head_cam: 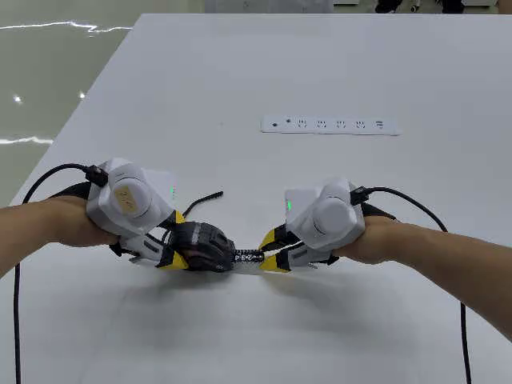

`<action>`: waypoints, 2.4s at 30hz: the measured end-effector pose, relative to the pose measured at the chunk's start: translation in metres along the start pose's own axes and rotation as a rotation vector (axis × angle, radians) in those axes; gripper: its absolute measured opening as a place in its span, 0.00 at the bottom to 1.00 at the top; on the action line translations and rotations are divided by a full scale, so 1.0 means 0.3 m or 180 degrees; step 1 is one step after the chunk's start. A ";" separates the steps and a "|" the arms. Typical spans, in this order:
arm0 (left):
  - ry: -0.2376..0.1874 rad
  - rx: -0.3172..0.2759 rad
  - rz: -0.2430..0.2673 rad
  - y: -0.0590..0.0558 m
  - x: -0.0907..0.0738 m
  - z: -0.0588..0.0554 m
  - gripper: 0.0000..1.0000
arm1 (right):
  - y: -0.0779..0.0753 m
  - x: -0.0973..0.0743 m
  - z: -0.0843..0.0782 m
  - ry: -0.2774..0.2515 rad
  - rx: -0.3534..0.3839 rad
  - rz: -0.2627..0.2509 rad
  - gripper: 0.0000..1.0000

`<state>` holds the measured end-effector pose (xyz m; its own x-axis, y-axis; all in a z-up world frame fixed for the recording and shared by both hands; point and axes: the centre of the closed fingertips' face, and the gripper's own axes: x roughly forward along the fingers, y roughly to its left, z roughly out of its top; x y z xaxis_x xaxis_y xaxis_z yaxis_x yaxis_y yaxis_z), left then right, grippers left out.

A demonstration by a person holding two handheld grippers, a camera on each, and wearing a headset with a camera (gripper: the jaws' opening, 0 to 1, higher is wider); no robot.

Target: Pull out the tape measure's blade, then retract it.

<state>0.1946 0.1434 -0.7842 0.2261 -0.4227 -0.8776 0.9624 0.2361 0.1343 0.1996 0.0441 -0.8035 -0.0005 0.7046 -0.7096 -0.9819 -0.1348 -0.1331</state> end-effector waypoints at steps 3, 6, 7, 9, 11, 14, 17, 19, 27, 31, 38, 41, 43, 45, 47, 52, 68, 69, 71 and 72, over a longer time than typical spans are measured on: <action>0.0000 0.0000 -0.0003 -0.001 0.000 0.003 0.27 | 0.000 -0.005 -0.005 0.0001 0.0006 -0.0002 0.11; -0.0002 -0.0001 -0.0004 -0.002 -0.001 0.004 0.27 | 0.000 -0.006 -0.009 0.0004 0.0012 0.0000 0.11; -0.0002 -0.0002 -0.0004 -0.003 -0.001 0.005 0.27 | -0.001 -0.007 -0.011 0.0005 0.0014 0.0000 0.11; -0.0003 -0.0003 -0.0003 -0.005 0.000 0.007 0.27 | 0.000 -0.009 -0.012 0.0006 0.0010 -0.0001 0.11; -0.0002 0.0002 -0.0002 -0.007 -0.002 0.008 0.27 | 0.004 -0.012 -0.012 0.0005 0.0009 0.0005 0.11; -0.0003 0.0001 -0.0004 -0.004 -0.001 0.006 0.27 | 0.006 -0.017 -0.017 0.0008 0.0012 0.0008 0.11; -0.0004 0.0006 -0.0008 -0.003 0.001 0.004 0.27 | 0.011 -0.023 -0.019 0.0011 0.0018 0.0010 0.11; -0.0005 0.0008 -0.0010 -0.002 0.002 0.004 0.27 | 0.012 -0.027 -0.021 0.0012 0.0016 0.0012 0.11; 0.0000 0.0007 -0.0008 0.000 0.003 0.001 0.27 | 0.011 -0.037 -0.028 0.0019 0.0003 0.0009 0.11; 0.0003 0.0011 -0.0005 -0.004 0.003 0.004 0.27 | 0.011 -0.040 -0.031 0.0022 0.0002 0.0009 0.11; 0.0006 0.0010 -0.0002 0.000 0.003 0.001 0.27 | 0.012 -0.047 -0.034 0.0029 0.0008 0.0008 0.11; 0.0004 0.0004 -0.0003 0.003 0.004 -0.003 0.27 | 0.010 -0.047 -0.036 0.0026 0.0012 0.0009 0.11; 0.0005 0.0005 -0.0005 0.003 0.004 -0.003 0.27 | 0.011 -0.048 -0.037 0.0027 0.0014 0.0014 0.11; 0.0006 0.0003 -0.0004 0.004 0.005 -0.004 0.27 | 0.010 -0.049 -0.039 0.0027 0.0010 0.0011 0.11; 0.0005 -0.0001 -0.0003 0.004 0.005 -0.004 0.27 | 0.008 -0.050 -0.042 0.0028 0.0009 0.0014 0.11; 0.0004 -0.0003 -0.0001 0.005 0.005 -0.005 0.27 | 0.008 -0.052 -0.042 0.0024 0.0008 0.0011 0.11; 0.0013 -0.0007 0.0004 0.005 0.006 -0.006 0.27 | 0.007 -0.072 -0.064 0.0036 0.0022 -0.0007 0.11; 0.0013 -0.0008 0.0004 0.004 0.006 -0.006 0.27 | 0.006 -0.073 -0.067 0.0037 0.0024 -0.0009 0.11; 0.0014 -0.0008 0.0005 0.000 0.004 -0.001 0.27 | 0.005 -0.074 -0.070 0.0040 0.0017 -0.0011 0.11; 0.0015 -0.0006 0.0005 0.000 0.005 0.000 0.27 | 0.005 -0.075 -0.071 0.0038 0.0017 -0.0010 0.11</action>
<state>0.1949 0.1428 -0.7855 0.2270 -0.4181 -0.8796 0.9617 0.2385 0.1349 0.2020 0.0133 -0.8024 0.0047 0.6965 -0.7175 -0.9829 -0.1289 -0.1316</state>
